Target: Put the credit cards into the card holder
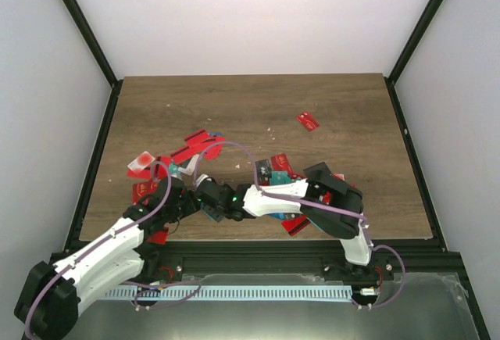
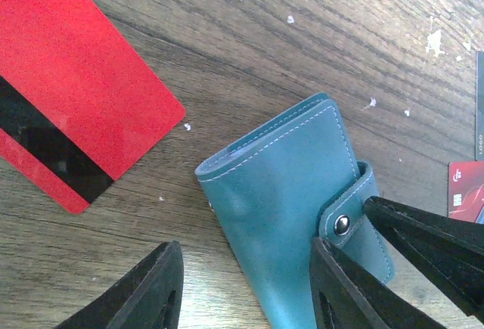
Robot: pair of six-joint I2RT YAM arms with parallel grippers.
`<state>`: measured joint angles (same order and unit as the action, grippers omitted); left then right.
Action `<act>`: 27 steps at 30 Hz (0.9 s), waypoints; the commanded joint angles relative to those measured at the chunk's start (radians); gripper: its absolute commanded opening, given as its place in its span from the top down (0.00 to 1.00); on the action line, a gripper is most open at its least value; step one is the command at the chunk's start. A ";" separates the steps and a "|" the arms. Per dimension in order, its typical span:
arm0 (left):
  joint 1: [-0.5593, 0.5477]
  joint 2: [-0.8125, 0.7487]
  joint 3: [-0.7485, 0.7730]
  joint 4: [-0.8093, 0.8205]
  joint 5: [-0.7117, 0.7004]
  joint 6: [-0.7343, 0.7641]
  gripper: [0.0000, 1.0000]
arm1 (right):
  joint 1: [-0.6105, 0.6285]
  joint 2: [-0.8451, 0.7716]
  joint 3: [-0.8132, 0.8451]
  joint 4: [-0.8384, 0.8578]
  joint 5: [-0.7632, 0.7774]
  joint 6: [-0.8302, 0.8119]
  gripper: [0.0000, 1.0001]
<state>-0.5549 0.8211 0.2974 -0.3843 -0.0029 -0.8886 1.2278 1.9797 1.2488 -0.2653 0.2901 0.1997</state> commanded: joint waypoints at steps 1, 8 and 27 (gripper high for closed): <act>-0.011 -0.029 -0.009 -0.002 -0.018 0.012 0.52 | 0.012 0.020 0.002 -0.067 0.032 0.051 0.68; -0.023 -0.075 -0.018 -0.001 -0.037 0.023 0.52 | 0.011 -0.033 -0.051 -0.057 0.007 0.179 0.71; -0.104 0.048 -0.002 0.133 0.019 0.014 0.47 | -0.131 -0.304 -0.439 0.160 -0.290 0.492 0.72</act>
<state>-0.6365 0.8616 0.2893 -0.3214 -0.0124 -0.8680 1.1267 1.6955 0.8726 -0.1524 0.1173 0.6292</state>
